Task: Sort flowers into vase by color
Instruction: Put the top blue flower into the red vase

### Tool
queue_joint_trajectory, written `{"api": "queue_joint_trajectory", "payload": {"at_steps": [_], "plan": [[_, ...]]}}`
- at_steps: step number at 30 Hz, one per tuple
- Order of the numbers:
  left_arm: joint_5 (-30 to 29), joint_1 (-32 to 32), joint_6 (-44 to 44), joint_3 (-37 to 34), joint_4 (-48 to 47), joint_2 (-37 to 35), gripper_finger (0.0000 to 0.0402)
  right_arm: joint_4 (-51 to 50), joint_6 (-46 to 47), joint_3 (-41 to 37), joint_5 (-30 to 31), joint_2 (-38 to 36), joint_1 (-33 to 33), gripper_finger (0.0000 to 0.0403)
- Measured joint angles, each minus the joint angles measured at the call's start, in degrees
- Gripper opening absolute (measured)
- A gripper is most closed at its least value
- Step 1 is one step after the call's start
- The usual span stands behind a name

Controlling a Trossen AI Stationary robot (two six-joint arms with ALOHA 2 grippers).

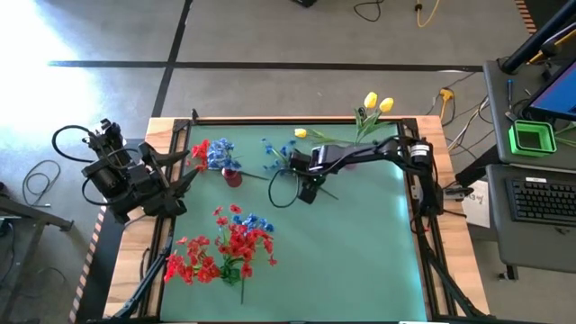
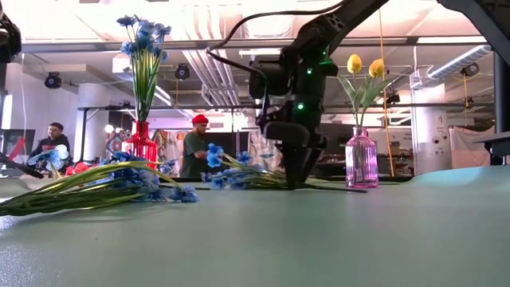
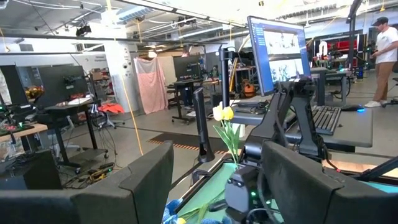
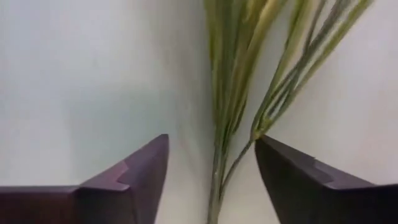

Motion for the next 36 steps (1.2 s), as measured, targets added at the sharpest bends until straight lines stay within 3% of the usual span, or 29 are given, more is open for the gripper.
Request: {"api": "queue_joint_trajectory", "payload": {"at_steps": [9,17,23,36], "plan": [[0.0,0.0,0.0,-0.02,0.02,-0.07,0.023,9.17,0.02,0.02,-0.28,0.11,-2.63,0.0319],[0.01,0.0,0.0,0.0,0.02,-0.22,0.023,14.64,-0.07,0.02,0.6,2.84,-2.87,0.0313],[0.01,0.0,0.0,0.0,0.02,-0.22,0.023,15.0,1.02,0.0,4.51,3.02,-2.85,0.0266],[0.01,-0.01,0.0,0.0,0.02,-0.22,0.023,15.4,0.78,0.0,4.74,2.69,-3.43,0.0069]]}}
